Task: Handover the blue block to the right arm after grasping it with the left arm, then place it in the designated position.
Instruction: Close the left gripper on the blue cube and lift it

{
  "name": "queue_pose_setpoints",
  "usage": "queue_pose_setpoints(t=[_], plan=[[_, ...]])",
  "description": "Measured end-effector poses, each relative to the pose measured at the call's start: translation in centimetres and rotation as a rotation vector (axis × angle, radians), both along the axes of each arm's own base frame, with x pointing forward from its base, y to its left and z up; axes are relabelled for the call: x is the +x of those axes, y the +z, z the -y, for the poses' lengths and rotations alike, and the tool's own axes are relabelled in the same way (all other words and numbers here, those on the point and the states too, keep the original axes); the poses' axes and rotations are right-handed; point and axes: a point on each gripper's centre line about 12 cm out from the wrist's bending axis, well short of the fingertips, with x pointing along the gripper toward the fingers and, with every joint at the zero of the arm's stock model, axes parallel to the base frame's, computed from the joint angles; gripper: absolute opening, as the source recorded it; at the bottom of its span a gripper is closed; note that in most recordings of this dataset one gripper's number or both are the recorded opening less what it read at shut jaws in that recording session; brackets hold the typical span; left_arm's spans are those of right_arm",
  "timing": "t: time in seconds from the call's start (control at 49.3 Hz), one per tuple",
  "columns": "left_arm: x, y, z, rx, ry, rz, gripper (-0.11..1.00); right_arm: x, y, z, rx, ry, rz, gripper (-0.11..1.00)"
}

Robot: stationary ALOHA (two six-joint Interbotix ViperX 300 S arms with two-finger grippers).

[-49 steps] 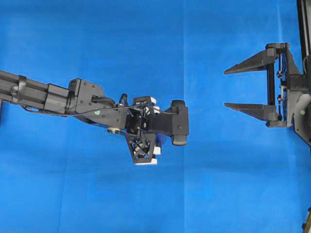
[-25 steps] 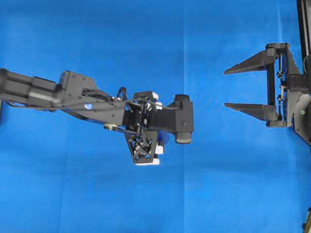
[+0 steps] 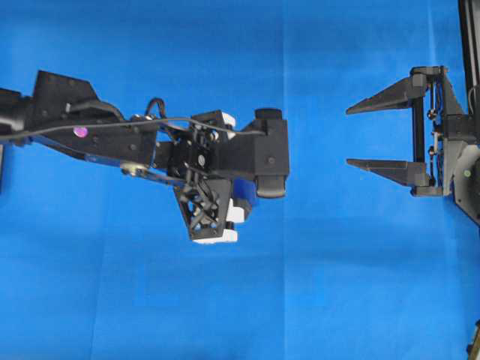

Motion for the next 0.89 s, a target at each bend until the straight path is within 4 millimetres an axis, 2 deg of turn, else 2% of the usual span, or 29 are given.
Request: queue_pose_setpoints(t=[0.345,0.892], plan=[[-1.0,2.7,-0.3,-0.004,0.005,0.043,0.48,0.0,-0.1,0.0,0.000,-0.002,0.000,0.97],[-1.0,2.7,-0.4,-0.004,0.006,0.043,0.48,0.0,0.0,0.0,0.000,0.000,0.002,0.97]])
